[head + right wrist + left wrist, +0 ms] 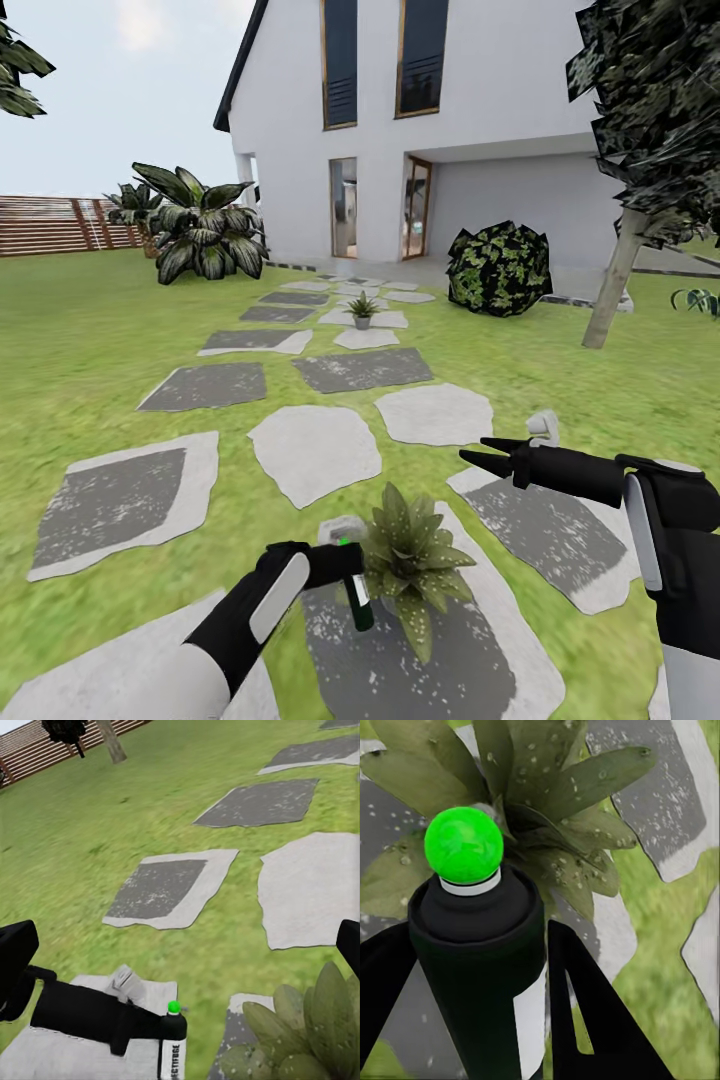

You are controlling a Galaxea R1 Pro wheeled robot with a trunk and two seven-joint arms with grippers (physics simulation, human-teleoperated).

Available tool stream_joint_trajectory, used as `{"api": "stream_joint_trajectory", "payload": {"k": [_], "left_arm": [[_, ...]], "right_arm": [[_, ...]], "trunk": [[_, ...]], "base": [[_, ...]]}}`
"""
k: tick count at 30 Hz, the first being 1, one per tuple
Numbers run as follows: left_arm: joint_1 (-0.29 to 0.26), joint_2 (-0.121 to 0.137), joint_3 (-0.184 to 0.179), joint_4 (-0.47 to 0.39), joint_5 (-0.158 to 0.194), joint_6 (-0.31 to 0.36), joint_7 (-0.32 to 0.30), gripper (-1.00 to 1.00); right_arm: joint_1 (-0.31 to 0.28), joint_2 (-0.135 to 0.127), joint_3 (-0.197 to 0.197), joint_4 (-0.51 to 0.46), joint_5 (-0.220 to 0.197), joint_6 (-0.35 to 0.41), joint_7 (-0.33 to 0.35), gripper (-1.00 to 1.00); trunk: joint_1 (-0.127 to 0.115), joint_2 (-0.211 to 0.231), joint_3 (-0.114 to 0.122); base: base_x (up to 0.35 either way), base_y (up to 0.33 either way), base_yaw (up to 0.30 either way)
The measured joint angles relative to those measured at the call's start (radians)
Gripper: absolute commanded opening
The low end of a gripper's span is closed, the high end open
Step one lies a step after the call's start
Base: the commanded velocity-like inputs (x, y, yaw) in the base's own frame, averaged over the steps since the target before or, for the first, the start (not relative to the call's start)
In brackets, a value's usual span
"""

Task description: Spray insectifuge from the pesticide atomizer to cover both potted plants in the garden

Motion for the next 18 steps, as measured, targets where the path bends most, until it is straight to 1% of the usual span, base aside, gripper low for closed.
{"api": "stream_joint_trajectory", "payload": {"k": [1, 3, 4, 6, 7, 8, 9, 11, 12, 13, 14, 16, 18], "left_arm": [[-0.002, 0.000, 0.003, 0.000, 0.005, 0.004, 0.009, -1.00], [-0.009, -0.002, 0.013, -0.001, 0.032, 0.018, 0.060, -1.00], [-0.010, -0.002, 0.013, 0.000, 0.045, 0.020, 0.072, -1.00], [-0.025, -0.003, 0.014, 0.004, 0.101, 0.033, 0.130, -1.00], [-0.036, -0.005, 0.014, 0.007, 0.126, 0.050, 0.165, -1.00], [-0.045, -0.011, 0.014, 0.010, 0.144, 0.069, 0.200, -1.00], [-0.055, -0.022, 0.014, 0.015, 0.160, 0.090, 0.251, -1.00], [-0.066, -0.032, 0.014, 0.023, 0.169, 0.105, 0.309, -1.00], [-0.069, -0.035, 0.014, 0.028, 0.171, 0.108, 0.320, -1.00], [-0.077, -0.040, 0.015, 0.047, 0.173, 0.111, 0.334, -1.00], [-0.093, -0.049, 0.015, 0.093, 0.175, 0.113, 0.347, -1.00], [-0.113, -0.057, 0.014, 0.144, 0.178, 0.114, 0.356, -1.00], [-0.120, -0.059, 0.014, 0.156, 0.178, 0.114, 0.359, -1.00]], "right_arm": [[0.000, 0.000, 0.000, 0.000, 0.000, 0.000, 0.000, 1.00], [0.000, 0.000, 0.000, 0.000, 0.000, 0.000, 0.000, 1.00], [0.000, 0.000, 0.000, 0.000, 0.000, 0.000, 0.000, 1.00], [0.000, 0.000, 0.000, 0.000, 0.000, 0.000, 0.000, 1.00], [0.000, 0.000, 0.000, 0.000, 0.000, 0.000, 0.000, 1.00], [0.000, 0.000, 0.000, 0.000, 0.000, 0.000, 0.000, 1.00], [0.000, 0.000, 0.000, 0.000, 0.000, 0.000, 0.000, 1.00], [0.000, 0.000, 0.000, 0.000, 0.000, 0.000, 0.000, 1.00], [0.000, 0.000, 0.000, 0.000, 0.000, 0.000, 0.000, 1.00], [0.000, 0.000, 0.000, 0.000, 0.000, 0.000, 0.000, 1.00], [0.000, 0.000, 0.000, 0.000, 0.000, 0.000, 0.000, 1.00], [0.000, 0.000, 0.000, 0.000, -0.001, 0.000, 0.000, 1.00], [0.000, 0.000, 0.000, 0.000, -0.001, 0.000, 0.000, 1.00]], "trunk": [[0.000, 0.000, 0.000], [0.000, 0.000, 0.000], [0.000, 0.000, 0.000], [0.000, 0.000, 0.000], [0.000, 0.000, 0.000], [0.000, 0.000, 0.000], [0.000, 0.000, 0.000], [0.000, 0.000, 0.000], [0.000, 0.000, 0.000], [0.000, 0.000, 0.000], [0.000, 0.000, 0.000], [0.000, 0.000, 0.000], [0.000, 0.000, 0.000]], "base": [[0.000, 0.000, 0.000], [0.000, 0.000, 0.000], [0.000, 0.000, 0.000], [0.000, 0.000, 0.000], [0.000, 0.000, 0.000], [0.000, 0.000, 0.000], [0.000, 0.000, 0.000], [0.000, 0.000, 0.000], [0.000, 0.000, 0.000], [0.000, 0.000, -0.005], [0.000, 0.000, -0.062], [0.000, 0.000, -0.177], [0.000, 0.000, -0.233]]}}
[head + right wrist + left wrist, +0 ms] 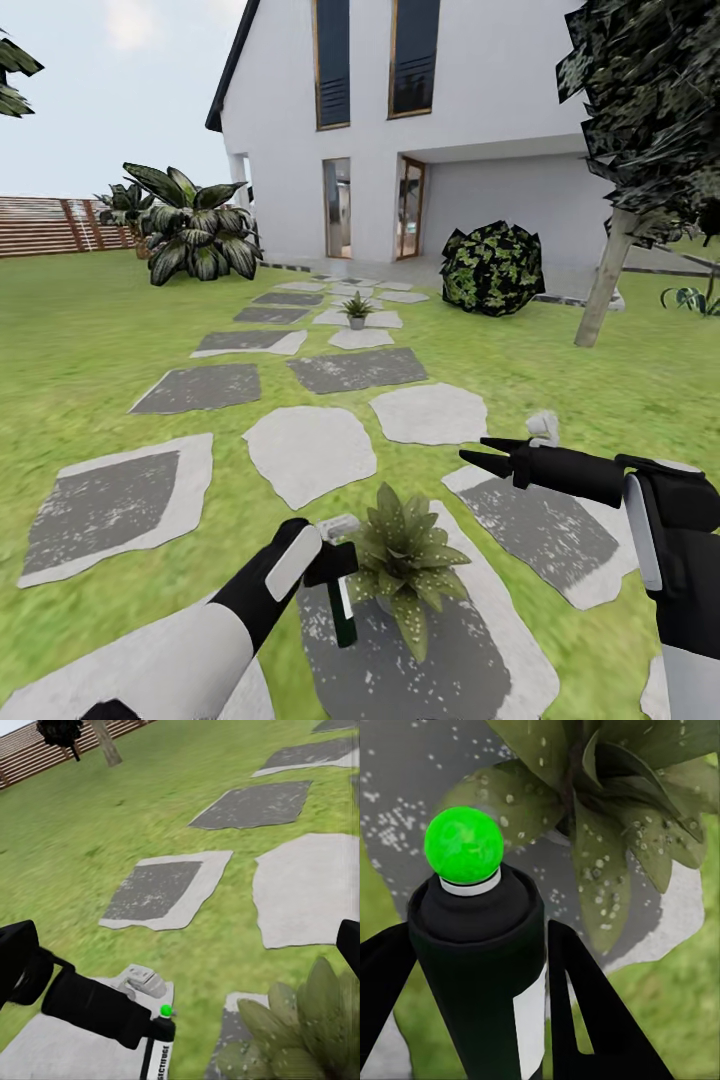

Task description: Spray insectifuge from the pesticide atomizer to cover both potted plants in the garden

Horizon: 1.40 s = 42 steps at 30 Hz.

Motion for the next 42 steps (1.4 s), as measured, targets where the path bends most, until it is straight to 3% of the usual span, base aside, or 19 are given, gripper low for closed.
{"api": "stream_joint_trajectory", "payload": {"k": [4, 10, 15, 24, 28, 29, 32, 34, 39, 42], "left_arm": [[-0.015, -0.001, 0.001, 0.027, 0.000, 0.000, 0.007, -1.00], [-0.045, 0.006, 0.005, 0.068, -0.001, -0.001, 0.087, -1.00], [-0.074, 0.007, 0.023, 0.137, 0.000, -0.005, 0.096, -1.00], [-0.108, 0.008, 0.030, 0.156, 0.001, 0.004, 0.098, -1.00], [-0.122, 0.010, 0.033, 0.156, 0.003, 0.055, 0.096, -1.00], [-0.128, 0.010, 0.033, 0.156, 0.008, 0.064, 0.096, -1.00], [-0.157, 0.015, 0.033, 0.158, 0.085, 0.086, 0.095, -1.00], [-0.174, 0.017, 0.033, 0.168, 0.114, 0.104, 0.096, -1.00], [-0.186, 0.018, 0.032, 0.170, 0.132, 0.115, 0.103, -1.00], [-0.188, 0.017, 0.033, 0.158, 0.139, 0.117, 0.154, -1.00]], "right_arm": [[0.000, 0.000, 0.000, 0.000, 0.000, 0.000, 0.000, 1.00], [-0.001, -0.001, 0.000, 0.000, 0.000, 0.000, 0.001, 1.00], [-0.001, -0.002, -0.010, 0.000, 0.000, 0.000, 0.028, 1.00], [-0.002, -0.002, -0.028, 0.000, 0.000, 0.001, 0.069, 1.00], [-0.002, -0.002, -0.029, 0.000, 0.000, 0.001, 0.070, 1.00], [-0.002, -0.002, -0.029, 0.000, 0.000, 0.001, 0.070, 1.00], [-0.002, -0.003, -0.029, 0.000, 0.000, 0.001, 0.071, 1.00], [-0.002, -0.003, -0.029, 0.000, 0.000, 0.001, 0.071, 1.00], [-0.002, -0.003, -0.029, 0.000, 0.000, 0.001, 0.071, 1.00], [-0.002, -0.003, -0.029, 0.000, 0.000, 0.001, 0.071, 1.00]], "trunk": [[0.000, 0.000, 0.000], [0.000, 0.000, 0.000], [0.000, 0.000, 0.000], [0.000, 0.000, 0.002], [0.000, 0.000, 0.003], [0.000, 0.000, 0.003], [0.000, 0.000, 0.003], [0.000, 0.000, 0.003], [0.000, 0.000, 0.003], [0.000, 0.000, 0.003]], "base": [[0.000, 0.000, -0.200], [0.000, 0.000, -0.025], [0.000, 0.000, -0.013], [0.000, 0.000, -0.149], [0.000, 0.000, -0.020], [0.000, 0.000, -0.005], [0.000, 0.000, -0.002], [0.000, 0.000, 0.000], [0.000, 0.000, 0.000], [0.000, 0.000, 0.000]]}}
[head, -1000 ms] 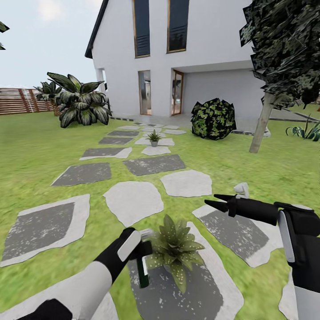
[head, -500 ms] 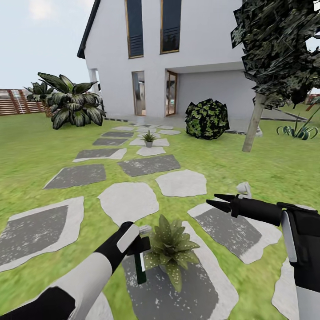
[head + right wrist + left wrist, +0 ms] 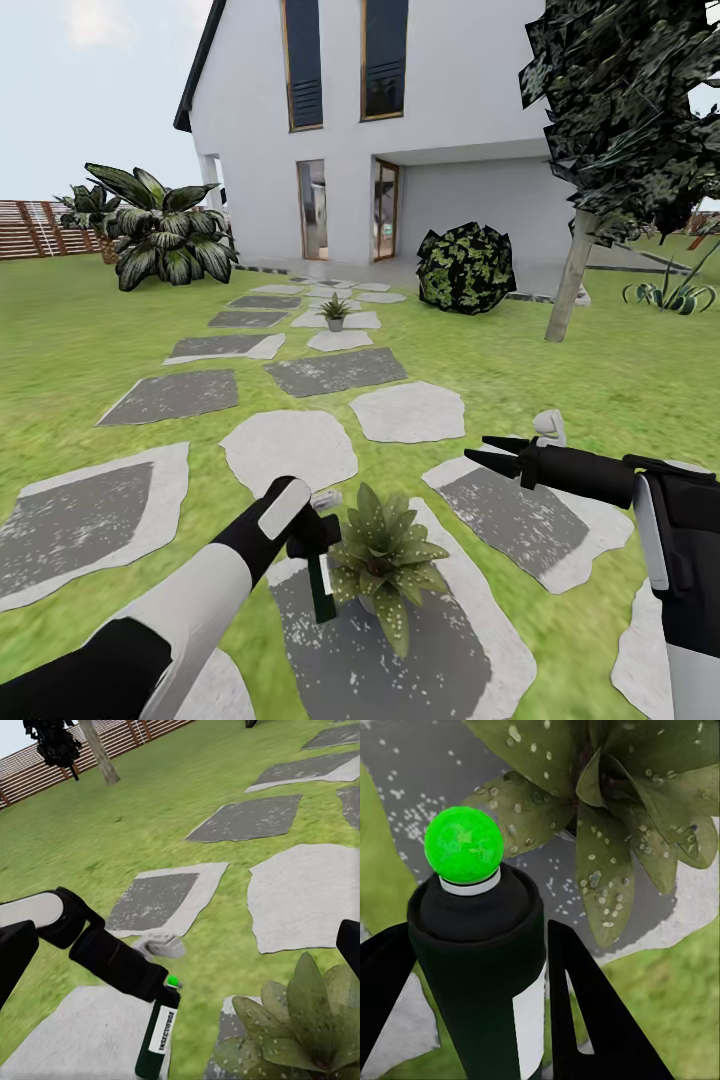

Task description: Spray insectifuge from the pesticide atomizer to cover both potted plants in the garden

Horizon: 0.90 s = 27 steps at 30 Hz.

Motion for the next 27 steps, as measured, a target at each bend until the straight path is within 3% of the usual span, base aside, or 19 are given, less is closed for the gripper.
{"api": "stream_joint_trajectory", "payload": {"k": [6, 9, 11, 14, 16, 18, 20, 27], "left_arm": [[0.008, 0.007, 0.000, -0.023, 0.003, -0.004, 0.037, -1.00], [0.041, 0.035, -0.008, -0.084, -0.007, -0.009, 0.037, -1.00], [0.099, 0.081, -0.011, -0.155, -0.015, -0.011, 0.012, -1.00], [0.233, 0.211, -0.016, -0.333, -0.029, -0.017, -0.114, -1.00], [0.286, 0.244, -0.022, -0.382, -0.088, -0.036, -0.182, -1.00], [0.324, 0.253, -0.053, -0.402, -0.174, -0.084, -0.246, -1.00], [0.369, 0.257, -0.082, -0.409, -0.232, -0.156, -0.295, -1.00], [0.411, 0.256, -0.105, -0.365, -0.262, -0.278, -0.320, -1.00]], "right_arm": [[0.000, 0.000, 0.000, 0.000, 0.000, 0.000, 0.000, 1.00], [0.000, 0.000, 0.000, 0.000, 0.000, 0.000, 0.000, 1.00], [0.001, 0.001, 0.000, 0.000, 0.000, 0.000, 0.000, 1.00], [0.001, 0.003, 0.002, 0.000, 0.000, 0.001, 0.000, 1.00], [0.000, 0.002, 0.002, 0.000, 0.001, 0.003, 0.000, 1.00], [-0.001, 0.000, 0.001, 0.000, 0.001, 0.004, -0.002, 1.00], [0.000, 0.002, 0.002, 0.001, 0.003, 0.001, -0.008, 1.00], [0.000, 0.004, 0.002, 0.002, 0.002, 0.001, -0.019, 1.00]], "trunk": [[0.000, 0.000, 0.000], [0.000, 0.000, 0.000], [0.000, 0.000, 0.000], [0.000, 0.000, 0.000], [0.000, 0.000, 0.000], [0.000, 0.000, 0.000], [0.000, 0.000, 0.000], [0.000, 0.000, 0.000]], "base": [[0.000, 0.000, 0.000], [0.000, 0.000, 0.000], [0.000, 0.000, 0.000], [0.000, 0.000, 0.000], [0.000, 0.000, 0.000], [0.000, 0.000, 0.000], [0.000, 0.029, 0.000], [0.000, 0.213, -0.016]]}}
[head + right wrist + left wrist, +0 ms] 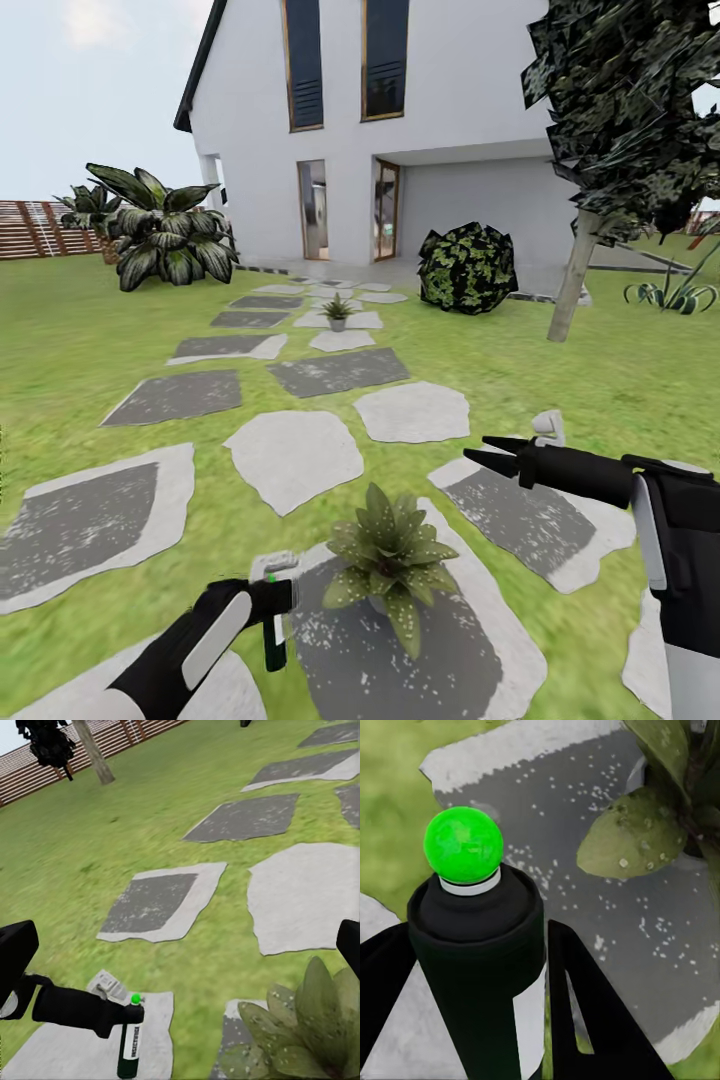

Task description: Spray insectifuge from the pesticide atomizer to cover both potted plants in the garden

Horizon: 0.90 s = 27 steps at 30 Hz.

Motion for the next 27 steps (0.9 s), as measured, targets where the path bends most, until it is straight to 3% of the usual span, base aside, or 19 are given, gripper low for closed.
{"api": "stream_joint_trajectory", "payload": {"k": [3, 5, 13, 19, 27], "left_arm": [[0.002, 0.000, -0.066, 0.015, 0.000, -0.031, -0.003, -1.00], [0.002, -0.001, -0.076, 0.017, 0.000, -0.036, -0.003, -1.00], [0.002, -0.003, -0.079, 0.017, 0.000, -0.038, -0.005, -1.00], [0.002, -0.003, -0.081, 0.017, -0.001, -0.038, -0.026, -1.00], [0.002, -0.001, -0.133, 0.020, -0.004, -0.037, -0.092, -1.00]], "right_arm": [[-0.001, -0.001, -0.001, 0.000, -0.001, 0.031, -0.002, 1.00], [-0.001, -0.001, -0.002, 0.000, -0.002, 0.039, 0.001, 1.00], [-0.001, -0.003, -0.003, -0.002, -0.002, 0.040, 0.010, 1.00], [0.000, -0.003, -0.028, -0.002, -0.002, 0.037, 0.012, 1.00], [-0.001, -0.003, -0.029, -0.002, -0.002, 0.036, 0.013, 1.00]], "trunk": [[0.000, 0.000, 0.000], [0.000, 0.000, 0.000], [0.000, 0.000, 0.000], [0.000, 0.000, 0.000], [0.000, 0.000, 0.000]], "base": [[0.008, 0.317, -0.231], [0.102, 0.326, -0.274], [0.185, 0.303, -0.278], [0.203, 0.289, -0.278], [0.128, 0.317, -0.278]]}}
